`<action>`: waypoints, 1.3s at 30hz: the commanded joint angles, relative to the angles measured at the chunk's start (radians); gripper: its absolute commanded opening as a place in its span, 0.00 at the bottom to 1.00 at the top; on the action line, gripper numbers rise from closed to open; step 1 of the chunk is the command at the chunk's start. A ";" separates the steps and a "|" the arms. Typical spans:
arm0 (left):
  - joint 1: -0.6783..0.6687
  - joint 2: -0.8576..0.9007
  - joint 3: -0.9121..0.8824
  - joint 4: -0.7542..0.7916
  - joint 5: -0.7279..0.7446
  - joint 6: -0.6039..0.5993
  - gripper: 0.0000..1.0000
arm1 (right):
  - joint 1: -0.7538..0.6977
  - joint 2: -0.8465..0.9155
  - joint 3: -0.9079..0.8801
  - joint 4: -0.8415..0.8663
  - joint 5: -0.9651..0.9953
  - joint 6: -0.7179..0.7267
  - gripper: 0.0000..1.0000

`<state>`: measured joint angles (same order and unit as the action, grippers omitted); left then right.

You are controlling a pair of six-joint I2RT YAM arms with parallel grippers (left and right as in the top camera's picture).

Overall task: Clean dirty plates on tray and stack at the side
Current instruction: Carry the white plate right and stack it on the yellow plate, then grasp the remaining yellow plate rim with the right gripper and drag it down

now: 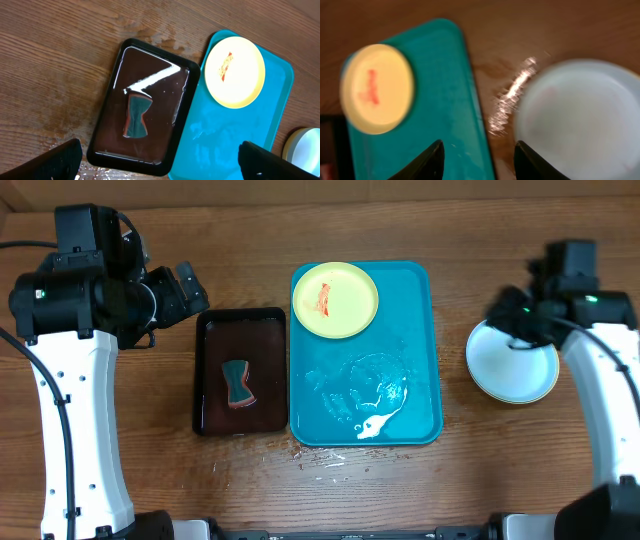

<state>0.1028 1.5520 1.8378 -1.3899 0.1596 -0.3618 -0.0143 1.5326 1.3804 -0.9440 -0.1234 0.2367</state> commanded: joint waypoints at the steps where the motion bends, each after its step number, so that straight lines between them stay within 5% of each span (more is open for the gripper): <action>1: 0.002 -0.015 0.016 0.003 -0.009 0.018 1.00 | 0.126 0.000 0.019 0.074 0.024 -0.088 0.47; 8: 0.002 -0.015 0.016 0.003 -0.010 0.018 1.00 | 0.290 0.201 0.020 0.301 0.071 -0.058 0.50; 12: 0.002 -0.015 0.016 0.003 -0.010 0.018 1.00 | 0.296 0.360 0.022 0.444 0.077 -0.051 0.53; 16: 0.002 -0.015 0.016 0.003 -0.010 0.018 1.00 | 0.295 0.502 0.022 0.605 0.077 -0.055 0.66; 22: 0.002 -0.015 0.016 0.002 -0.009 0.018 1.00 | 0.320 0.632 0.022 0.723 0.005 -0.055 0.67; 25: 0.002 -0.015 0.016 -0.002 -0.009 0.018 1.00 | 0.327 0.645 0.022 0.694 0.089 -0.055 0.47; 28: 0.002 -0.015 0.016 -0.005 -0.010 0.018 1.00 | 0.327 0.630 0.024 0.629 0.130 -0.055 0.14; 30: 0.002 -0.015 0.016 -0.005 -0.010 0.018 1.00 | 0.322 0.608 0.024 0.562 0.130 -0.055 0.04; 39: 0.002 -0.015 0.016 -0.006 -0.006 0.019 1.00 | 0.323 0.442 0.024 0.169 0.127 -0.046 0.04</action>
<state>0.1028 1.5520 1.8378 -1.3930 0.1596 -0.3618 0.3092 2.0380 1.4170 -0.7376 -0.0200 0.1974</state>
